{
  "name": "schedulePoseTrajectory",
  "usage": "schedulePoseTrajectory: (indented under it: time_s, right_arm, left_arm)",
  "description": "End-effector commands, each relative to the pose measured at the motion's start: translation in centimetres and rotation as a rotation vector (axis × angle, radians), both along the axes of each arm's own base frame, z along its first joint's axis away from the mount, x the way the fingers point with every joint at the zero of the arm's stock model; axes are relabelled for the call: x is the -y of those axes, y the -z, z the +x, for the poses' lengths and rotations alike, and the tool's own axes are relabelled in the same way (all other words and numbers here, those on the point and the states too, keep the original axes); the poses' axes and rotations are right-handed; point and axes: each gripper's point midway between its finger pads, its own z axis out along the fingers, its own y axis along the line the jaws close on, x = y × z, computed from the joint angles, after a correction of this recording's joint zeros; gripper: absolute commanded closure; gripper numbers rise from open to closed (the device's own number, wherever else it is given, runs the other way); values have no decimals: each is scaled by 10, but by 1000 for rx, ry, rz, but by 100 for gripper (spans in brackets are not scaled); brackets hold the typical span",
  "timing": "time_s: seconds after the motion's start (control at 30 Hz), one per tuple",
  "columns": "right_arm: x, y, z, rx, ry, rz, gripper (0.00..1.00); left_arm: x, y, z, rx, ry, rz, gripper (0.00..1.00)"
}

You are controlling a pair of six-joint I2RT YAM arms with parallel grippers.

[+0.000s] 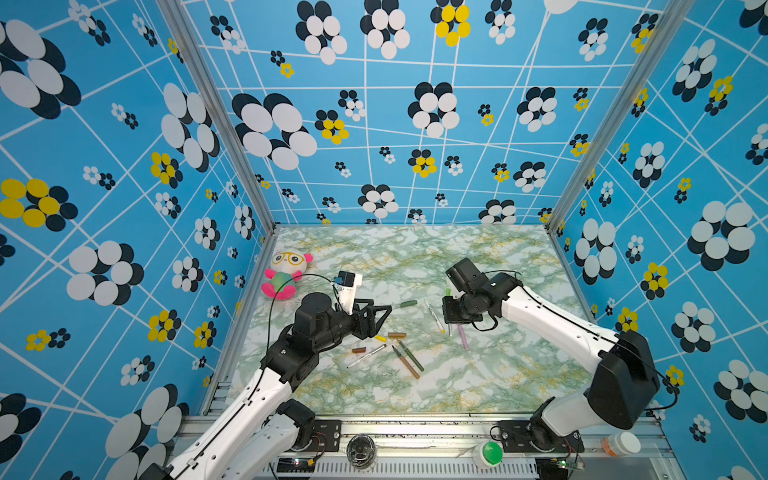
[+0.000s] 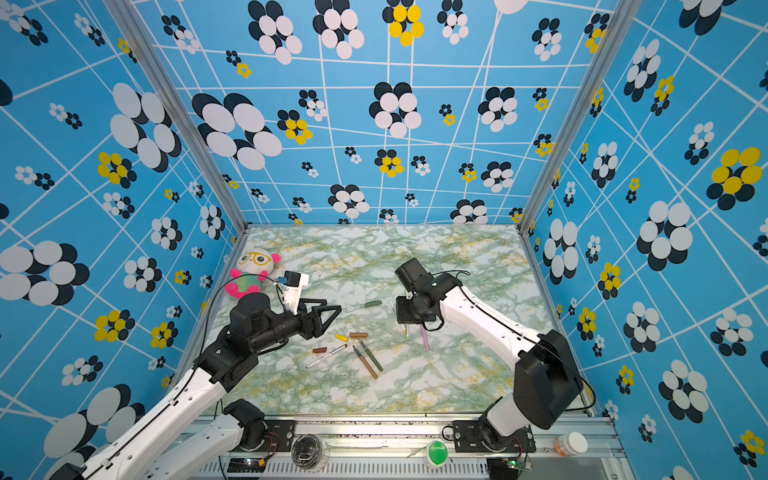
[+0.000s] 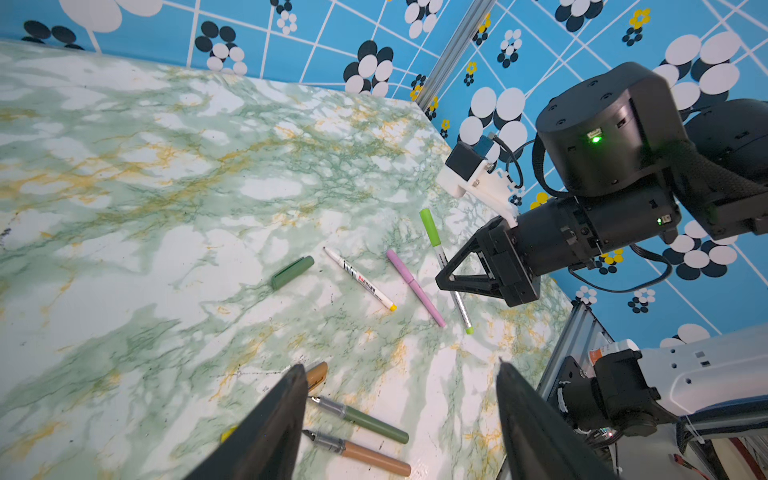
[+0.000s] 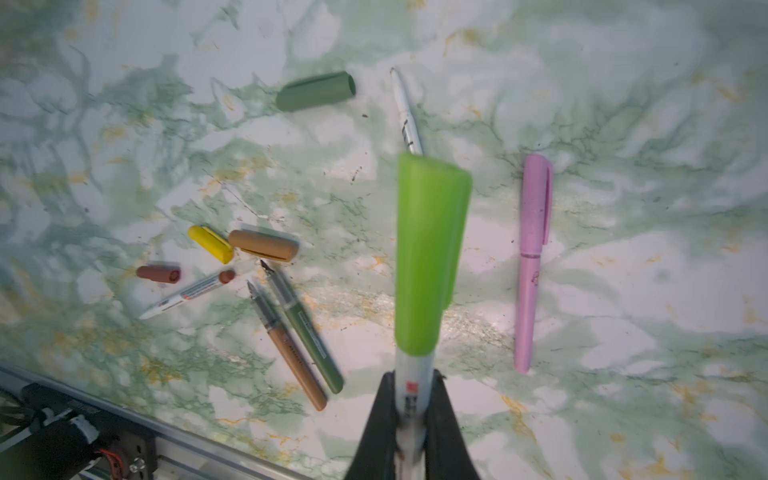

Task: Insert the pens into the pen caps
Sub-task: 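Carry the capped marker with the right gripper and lower it onto the table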

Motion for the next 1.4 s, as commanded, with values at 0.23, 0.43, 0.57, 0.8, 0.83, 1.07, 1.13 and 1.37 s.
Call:
schedulePoseTrajectory:
  time_s: [0.23, 0.43, 0.57, 0.8, 0.83, 1.07, 1.13, 1.37]
  right_arm:
    - [16, 64, -7, -140, -59, -187, 100]
    - [16, 74, 4, -124, -35, -213, 100]
    - [13, 80, 8, -132, -22, -206, 100]
    - [8, 87, 12, -140, -2, -199, 100]
    - [8, 87, 13, -140, 1, -199, 100]
    - [7, 92, 16, -135, 20, -202, 96]
    - [7, 93, 18, -134, 23, -208, 95]
    - [9, 96, 20, -131, 30, -228, 88]
  left_arm:
    - [2, -3, 0, 4, 6, 8, 27]
    - [6, -4, 2, -6, 21, 6, 28]
    - [8, -4, 3, -11, 25, 3, 29]
    - [7, -2, 3, -15, 25, 5, 29]
    - [7, -2, 2, -14, 26, 6, 29]
    - [7, -2, 2, -14, 27, 7, 29]
    - [7, -2, 2, -13, 27, 7, 29]
    - [6, -3, 1, -8, 24, 10, 29]
